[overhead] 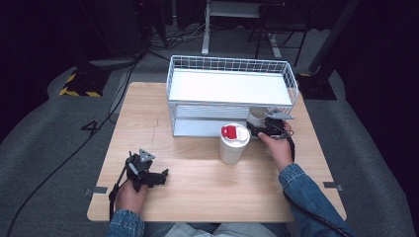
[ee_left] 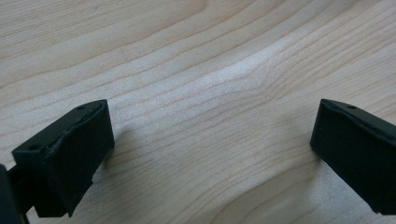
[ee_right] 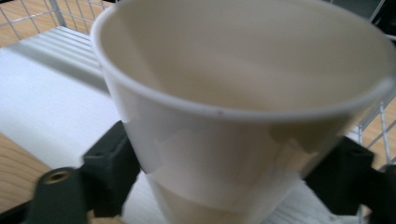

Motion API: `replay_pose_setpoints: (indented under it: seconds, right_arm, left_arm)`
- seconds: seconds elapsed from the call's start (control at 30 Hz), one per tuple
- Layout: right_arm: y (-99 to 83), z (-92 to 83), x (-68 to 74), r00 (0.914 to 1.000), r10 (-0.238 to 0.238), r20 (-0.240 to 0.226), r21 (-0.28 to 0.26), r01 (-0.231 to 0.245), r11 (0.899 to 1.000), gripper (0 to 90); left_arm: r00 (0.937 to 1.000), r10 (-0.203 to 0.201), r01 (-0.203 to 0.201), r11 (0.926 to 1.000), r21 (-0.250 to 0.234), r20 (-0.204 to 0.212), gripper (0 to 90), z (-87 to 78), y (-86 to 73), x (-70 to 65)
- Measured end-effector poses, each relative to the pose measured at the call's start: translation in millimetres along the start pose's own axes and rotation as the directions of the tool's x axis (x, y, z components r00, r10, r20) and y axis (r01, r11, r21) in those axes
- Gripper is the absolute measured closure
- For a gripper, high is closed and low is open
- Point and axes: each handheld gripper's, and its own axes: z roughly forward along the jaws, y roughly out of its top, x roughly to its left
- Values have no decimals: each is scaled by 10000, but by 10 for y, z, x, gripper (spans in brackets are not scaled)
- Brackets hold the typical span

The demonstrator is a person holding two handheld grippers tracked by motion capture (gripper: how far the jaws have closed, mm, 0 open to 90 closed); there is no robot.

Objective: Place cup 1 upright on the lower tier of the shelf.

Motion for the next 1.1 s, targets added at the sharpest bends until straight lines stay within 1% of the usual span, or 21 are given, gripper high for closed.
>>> replay_pose_setpoints:
  seconds: [0.07,0.1,0.2,0.23,0.3,0.37,0.4,0.47,0.53,0.6,0.67,0.73,0.77,0.83,0.93,1.03,1.1]
  right_arm:
    - [-1,13,4,10000,2,-36,-167,-3,9999,149]
    - [-1,26,18,9999,87,110,-494,-82,9987,146]
    - [1,26,23,9999,84,111,-587,-77,9982,146]
    - [6,14,25,9998,172,133,-714,-162,9973,146]
    - [8,9,24,9997,203,96,-718,-196,9972,146]
    - [19,-11,26,9999,104,95,-933,-95,9956,146]
    - [19,-11,26,9999,104,95,-933,-95,9956,146]
    - [41,-49,32,9998,149,111,-1201,-134,9927,145]
    - [49,-62,32,9998,147,102,-1243,-133,9922,147]
    - [55,-82,36,9998,195,-2,-1226,-194,9923,146]
    - [51,-95,42,9999,149,43,-1323,-142,9911,148]
    - [55,-114,61,9997,84,213,-1418,-53,9899,145]
    - [59,-125,70,9997,35,227,-1469,-1,9891,146]
    - [64,-160,90,9994,6,340,-1487,44,9889,146]
    - [59,-182,98,9996,-10,294,-1438,53,9896,151]
    - [45,-216,130,9994,-6,351,-1461,57,9893,147]
    - [38,-241,161,9988,-130,470,-1386,194,9902,142]
  left_arm:
    - [10000,6,-6,10000,-4,-1,0,0,0,1]
    - [10000,-12,12,10000,-12,-7,0,1,0,-1]
    - [10000,22,-22,10000,-5,7,0,1,0,2]
    - [10000,7,-7,10000,-9,-2,0,0,0,1]
    - [10000,14,-14,10000,-5,8,0,1,0,1]
    - [10000,13,-13,10000,-5,9,0,1,0,1]
    - [10000,20,-20,10000,-5,8,0,1,0,2]
    - [10000,3,-3,10000,-9,-2,0,0,0,1]
    - [10000,14,-14,10000,2,13,0,0,0,1]
    - [10000,13,-13,10000,3,12,0,0,1,2]
    - [10000,9,-9,10000,-1,16,0,1,1,1]
    - [10000,38,-38,10000,63,60,0,-3,5,3]
    - [10000,9,-9,10000,32,14,0,1,5,-1]
    - [10000,24,-24,10000,28,28,0,2,6,-1]
    - [10000,15,-15,10000,21,13,0,2,6,-2]
    - [10000,25,-25,10000,26,20,0,1,6,-2]
    - [10000,23,-23,10000,27,21,0,1,6,-2]
